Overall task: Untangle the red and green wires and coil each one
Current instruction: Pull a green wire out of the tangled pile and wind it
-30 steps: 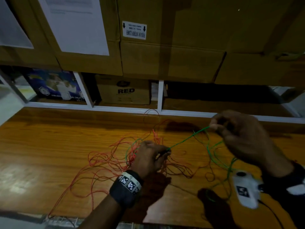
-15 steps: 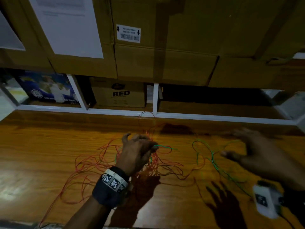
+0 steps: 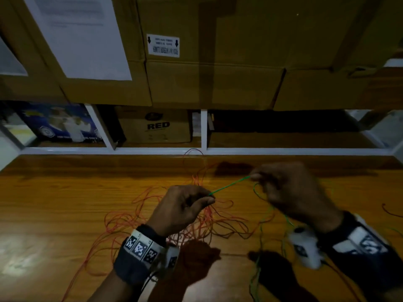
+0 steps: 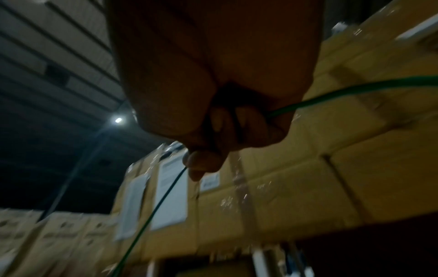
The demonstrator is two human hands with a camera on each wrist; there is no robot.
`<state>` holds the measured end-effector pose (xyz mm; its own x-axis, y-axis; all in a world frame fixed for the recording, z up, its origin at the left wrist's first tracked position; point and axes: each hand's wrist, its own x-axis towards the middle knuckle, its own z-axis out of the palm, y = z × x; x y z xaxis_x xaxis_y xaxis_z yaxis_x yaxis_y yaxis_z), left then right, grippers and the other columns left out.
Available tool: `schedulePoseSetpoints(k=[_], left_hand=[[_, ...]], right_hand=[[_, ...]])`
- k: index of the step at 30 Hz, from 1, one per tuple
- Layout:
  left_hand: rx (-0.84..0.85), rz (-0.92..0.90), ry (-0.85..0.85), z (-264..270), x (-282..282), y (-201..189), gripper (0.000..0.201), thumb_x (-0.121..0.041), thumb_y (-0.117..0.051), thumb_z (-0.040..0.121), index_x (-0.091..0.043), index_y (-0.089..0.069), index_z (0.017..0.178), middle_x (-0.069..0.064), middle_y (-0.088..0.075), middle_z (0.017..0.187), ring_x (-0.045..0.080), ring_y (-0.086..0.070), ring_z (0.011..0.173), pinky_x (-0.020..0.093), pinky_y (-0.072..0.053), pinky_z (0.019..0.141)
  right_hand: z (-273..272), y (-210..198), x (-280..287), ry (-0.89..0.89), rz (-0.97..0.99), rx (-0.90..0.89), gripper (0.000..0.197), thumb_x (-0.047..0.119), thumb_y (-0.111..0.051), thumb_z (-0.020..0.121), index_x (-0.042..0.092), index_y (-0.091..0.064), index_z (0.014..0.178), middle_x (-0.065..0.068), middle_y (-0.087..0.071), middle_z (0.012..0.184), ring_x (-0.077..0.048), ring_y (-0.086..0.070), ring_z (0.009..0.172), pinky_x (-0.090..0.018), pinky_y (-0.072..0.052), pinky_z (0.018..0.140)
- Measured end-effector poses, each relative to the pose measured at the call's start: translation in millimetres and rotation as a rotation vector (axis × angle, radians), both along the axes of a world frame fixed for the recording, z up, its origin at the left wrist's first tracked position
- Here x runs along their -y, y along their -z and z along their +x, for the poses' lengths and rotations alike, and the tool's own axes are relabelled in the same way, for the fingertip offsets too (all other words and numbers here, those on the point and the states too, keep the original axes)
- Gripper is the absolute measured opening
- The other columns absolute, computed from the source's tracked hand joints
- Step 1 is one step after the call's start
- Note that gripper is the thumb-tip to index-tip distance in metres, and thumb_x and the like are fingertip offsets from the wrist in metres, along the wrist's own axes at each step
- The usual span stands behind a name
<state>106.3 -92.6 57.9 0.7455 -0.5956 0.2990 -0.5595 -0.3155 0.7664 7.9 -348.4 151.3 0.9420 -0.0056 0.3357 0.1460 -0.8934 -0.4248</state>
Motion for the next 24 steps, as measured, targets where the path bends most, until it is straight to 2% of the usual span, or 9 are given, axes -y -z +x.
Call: schedulePoseSetpoints(k=[4,5,7,9,12,15,17,19,24], left_hand=[[0.057,0.095,-0.116,25.3,-22.7,18.2,0.056,-0.072,-0.046,0.094,-0.024,-0.073,0.083,-0.001,-0.067,0.067,0.016,-0.060,0.060,0.043,-0.047,0.053],[0.063,0.108,-0.113,28.1,-26.0,21.9,0.057,-0.074,-0.046,0.094,-0.025,-0.073,0.084,-0.001,-0.067,0.068,0.016,-0.061,0.061,0.045,-0.048,0.055],[0.060,0.108,-0.118,29.0,-26.0,22.3,0.049,-0.069,-0.048,0.095,-0.028,-0.073,0.085,-0.002,-0.068,0.069,0.015,-0.063,0.063,0.045,-0.048,0.057],[0.055,0.101,-0.123,22.2,-15.1,15.6,0.037,-0.060,-0.052,0.098,-0.032,-0.071,0.083,-0.003,-0.064,0.064,0.015,-0.060,0.059,0.042,-0.046,0.053],[0.093,0.175,-0.073,7.3,16.2,7.3,0.033,-0.048,-0.057,0.101,-0.024,-0.073,0.085,-0.004,-0.061,0.061,0.013,-0.055,0.056,0.036,-0.040,0.051],[0.155,0.164,-0.021,-3.8,43.0,6.5,0.032,-0.040,-0.057,0.102,-0.022,-0.069,0.080,-0.004,-0.060,0.061,0.012,-0.054,0.055,0.032,-0.039,0.051],[0.131,0.097,-0.030,-5.3,48.5,8.8,0.027,-0.034,-0.057,0.100,-0.018,-0.070,0.082,-0.001,-0.065,0.065,0.013,-0.058,0.057,0.037,-0.043,0.053],[0.099,0.071,-0.040,-4.8,44.6,12.2,0.026,-0.034,-0.054,0.099,-0.018,-0.072,0.088,0.000,-0.068,0.068,0.013,-0.061,0.058,0.037,-0.045,0.053],[0.149,0.143,0.011,-10.4,37.6,18.5,0.045,-0.059,-0.050,0.101,-0.024,-0.073,0.084,-0.004,-0.060,0.060,0.012,-0.054,0.054,0.030,-0.034,0.048]], right_hand=[[-12.8,-36.2,43.9,0.147,0.039,0.226,0.020,0.001,-0.069,0.088,0.015,-0.080,0.097,0.008,-0.069,0.071,-0.002,-0.060,0.050,-0.012,-0.045,0.048],[-13.3,-35.1,53.0,0.186,0.032,0.233,0.017,0.003,-0.070,0.089,0.015,-0.080,0.097,0.001,-0.073,0.075,-0.005,-0.063,0.054,-0.026,-0.054,0.054],[-10.6,-20.9,63.6,0.278,-0.016,0.115,0.021,0.008,-0.076,0.086,0.017,-0.078,0.105,-0.009,-0.077,0.096,-0.028,-0.071,0.074,-0.041,-0.059,0.070],[-9.6,3.2,58.2,0.341,-0.151,-0.060,0.047,0.017,-0.081,0.083,0.022,-0.068,0.127,-0.012,-0.067,0.127,-0.037,-0.065,0.106,-0.046,-0.054,0.086],[-8.1,24.3,19.8,0.229,-0.164,-0.073,0.068,0.037,-0.078,0.085,0.029,-0.048,0.146,-0.007,-0.046,0.152,-0.035,-0.045,0.134,-0.049,-0.044,0.104],[2.3,38.4,-33.6,0.083,-0.185,-0.205,0.069,0.043,-0.062,0.097,0.032,-0.030,0.157,0.004,-0.038,0.159,-0.020,-0.032,0.147,-0.038,-0.029,0.118],[10.4,52.2,-52.6,-0.002,-0.136,-0.224,0.060,0.032,-0.062,0.098,0.026,-0.040,0.154,0.000,-0.058,0.143,-0.024,-0.051,0.133,-0.037,-0.040,0.109],[13.5,59.9,-54.1,-0.029,-0.079,-0.175,0.042,0.027,-0.066,0.096,0.029,-0.059,0.137,0.002,-0.072,0.119,-0.025,-0.064,0.110,-0.037,-0.050,0.092],[13.0,59.4,-40.4,-0.058,-0.145,-0.205,0.013,0.040,-0.066,0.095,0.037,-0.070,0.107,0.015,-0.071,0.098,-0.011,-0.065,0.094,-0.035,-0.056,0.076]])
